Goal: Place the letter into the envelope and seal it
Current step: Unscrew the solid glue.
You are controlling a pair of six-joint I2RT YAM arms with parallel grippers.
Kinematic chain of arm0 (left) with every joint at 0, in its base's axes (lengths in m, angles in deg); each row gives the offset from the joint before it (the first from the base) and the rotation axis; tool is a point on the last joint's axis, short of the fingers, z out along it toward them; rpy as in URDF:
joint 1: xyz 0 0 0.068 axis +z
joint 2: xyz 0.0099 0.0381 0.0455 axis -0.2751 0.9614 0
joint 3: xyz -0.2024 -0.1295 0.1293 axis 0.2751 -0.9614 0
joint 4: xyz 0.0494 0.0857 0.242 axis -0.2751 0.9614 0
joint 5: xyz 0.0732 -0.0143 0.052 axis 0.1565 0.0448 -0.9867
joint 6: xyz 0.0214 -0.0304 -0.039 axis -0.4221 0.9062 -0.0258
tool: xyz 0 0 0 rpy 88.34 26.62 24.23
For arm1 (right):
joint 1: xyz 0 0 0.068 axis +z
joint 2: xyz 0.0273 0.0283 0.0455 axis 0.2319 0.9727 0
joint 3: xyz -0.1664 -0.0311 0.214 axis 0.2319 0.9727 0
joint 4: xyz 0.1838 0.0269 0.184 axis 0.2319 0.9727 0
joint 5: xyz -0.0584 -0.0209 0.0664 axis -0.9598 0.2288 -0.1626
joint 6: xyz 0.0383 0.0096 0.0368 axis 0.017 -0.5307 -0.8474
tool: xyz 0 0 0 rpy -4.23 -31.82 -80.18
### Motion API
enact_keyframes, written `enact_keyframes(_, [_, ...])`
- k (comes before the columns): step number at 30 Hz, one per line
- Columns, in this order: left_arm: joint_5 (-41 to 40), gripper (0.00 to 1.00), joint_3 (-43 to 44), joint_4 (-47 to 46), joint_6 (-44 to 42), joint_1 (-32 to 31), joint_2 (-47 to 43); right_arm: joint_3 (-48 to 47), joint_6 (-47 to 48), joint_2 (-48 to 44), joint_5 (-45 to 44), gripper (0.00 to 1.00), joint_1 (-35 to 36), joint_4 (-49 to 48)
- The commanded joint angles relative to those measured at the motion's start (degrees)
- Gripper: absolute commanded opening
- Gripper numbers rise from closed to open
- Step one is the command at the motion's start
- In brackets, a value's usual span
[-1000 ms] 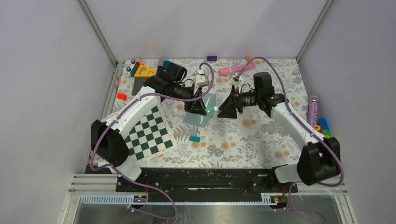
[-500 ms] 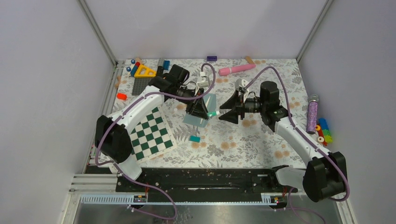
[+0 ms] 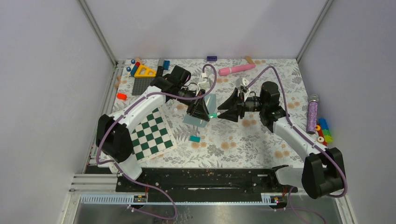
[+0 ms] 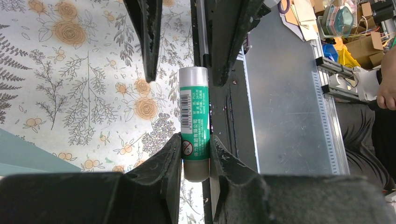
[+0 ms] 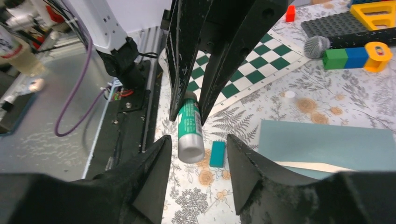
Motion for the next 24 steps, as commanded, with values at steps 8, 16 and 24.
enact_keyframes(8, [3.06, 0.0, -0.25, -1.11, -0.52, -0.42, -0.29, -0.37, -21.81, 5.8, 10.78, 0.48, 0.21, -23.81])
enact_keyframes(16, [3.67, 0.0, -0.24, -1.11, -0.35, -0.36, -0.22, 1.59, -45.59, 11.68, 14.11, 0.44, -0.08, -56.79])
enact_keyframes(24, [0.58, 0.0, -0.07, -1.37, -0.24, -0.25, -1.41, 2.44, -49.3, 12.62, 12.4, 0.46, -2.43, -61.02])
